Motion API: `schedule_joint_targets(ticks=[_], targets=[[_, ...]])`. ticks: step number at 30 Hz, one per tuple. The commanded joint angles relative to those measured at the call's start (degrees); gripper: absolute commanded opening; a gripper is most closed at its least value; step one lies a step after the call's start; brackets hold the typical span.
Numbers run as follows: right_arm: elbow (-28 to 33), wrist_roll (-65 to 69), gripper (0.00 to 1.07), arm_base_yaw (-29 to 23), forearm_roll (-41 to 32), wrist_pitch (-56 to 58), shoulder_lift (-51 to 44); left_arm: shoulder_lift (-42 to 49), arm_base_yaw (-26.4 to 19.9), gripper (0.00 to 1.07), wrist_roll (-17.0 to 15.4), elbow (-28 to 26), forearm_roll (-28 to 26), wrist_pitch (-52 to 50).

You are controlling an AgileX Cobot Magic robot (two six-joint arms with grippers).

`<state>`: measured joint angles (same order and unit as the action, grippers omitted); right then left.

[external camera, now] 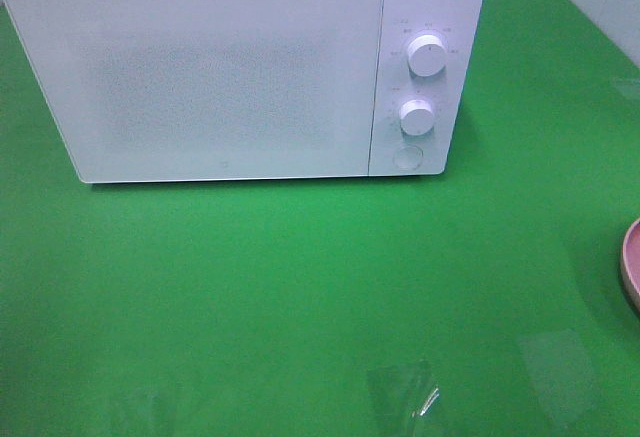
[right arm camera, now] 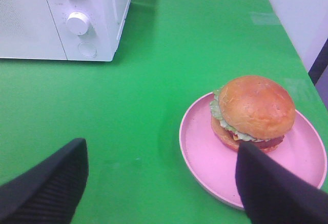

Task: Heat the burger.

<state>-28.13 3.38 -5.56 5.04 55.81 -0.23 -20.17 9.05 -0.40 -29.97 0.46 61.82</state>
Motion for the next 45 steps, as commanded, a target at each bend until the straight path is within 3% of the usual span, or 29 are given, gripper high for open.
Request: schedule_joint_targets(ticks=[1, 8, 12, 20, 45], targets=[[0.0, -0.6, 0.76, 0.2, 0.2, -0.6, -1.5, 2.3, -0.3, 0.99, -0.2, 0.3, -0.5, -0.7], [0.0, -0.6, 0.76, 0.2, 0.2, -0.6, -1.5, 8.8, -2.1, 0.99, 0.0, 0.3, -1.2, -0.7], [0.0, -0.6, 0.76, 0.2, 0.2, -0.6, -1.5, 15.5, -9.4, 0.99, 0.0, 0.3, -1.2, -0.7], [0.0, -0.6, 0.76, 0.2, 0.2, -0.6, -1.5, 21.9, -14.5, 0.99, -0.2, 0.3, -1.8, -0.7], [0.0, -0.6, 0.76, 0.2, 0.2, -0.6, -1.5, 21.8, -14.6, 0.99, -0.2, 0.3, -2.5, -0.7]])
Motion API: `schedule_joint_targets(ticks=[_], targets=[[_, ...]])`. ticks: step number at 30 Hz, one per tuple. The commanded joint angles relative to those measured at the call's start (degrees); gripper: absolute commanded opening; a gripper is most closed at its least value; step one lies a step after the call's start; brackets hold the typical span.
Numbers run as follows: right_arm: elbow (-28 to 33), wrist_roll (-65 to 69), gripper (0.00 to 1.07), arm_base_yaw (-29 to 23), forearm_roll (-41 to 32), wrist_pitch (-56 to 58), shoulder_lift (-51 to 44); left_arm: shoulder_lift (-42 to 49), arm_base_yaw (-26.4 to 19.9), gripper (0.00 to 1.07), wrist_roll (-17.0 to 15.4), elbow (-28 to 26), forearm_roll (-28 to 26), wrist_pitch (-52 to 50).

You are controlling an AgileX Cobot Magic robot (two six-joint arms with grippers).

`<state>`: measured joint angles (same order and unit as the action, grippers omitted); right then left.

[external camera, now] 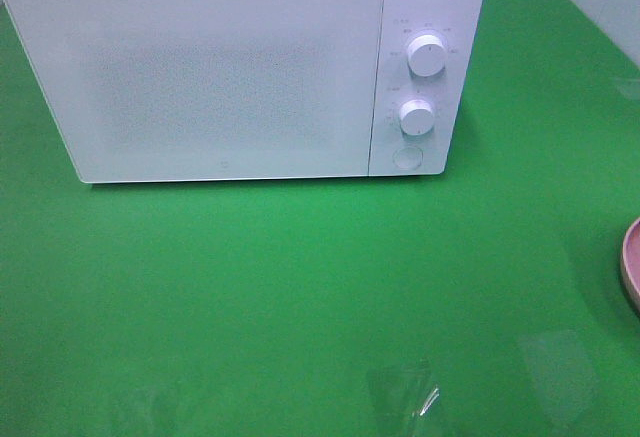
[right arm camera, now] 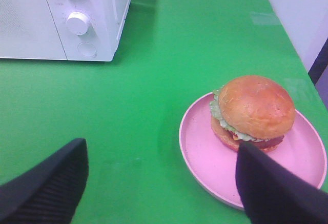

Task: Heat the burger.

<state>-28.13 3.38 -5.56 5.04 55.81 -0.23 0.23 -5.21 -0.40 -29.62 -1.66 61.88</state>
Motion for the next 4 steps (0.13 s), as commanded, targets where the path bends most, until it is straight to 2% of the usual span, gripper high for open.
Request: schedule_joint_targets(ticks=[1, 4], targets=[[0.0, -0.6, 0.76, 0.2, 0.2, -0.6, -1.5, 1.4, -0.3, 0.99, -0.2, 0.0, -0.4, -0.7], [0.0, -0.6, 0.76, 0.2, 0.2, -0.6, -1.5, 1.4, -0.3, 0.99, -0.2, 0.0, -0.4, -0.7]])
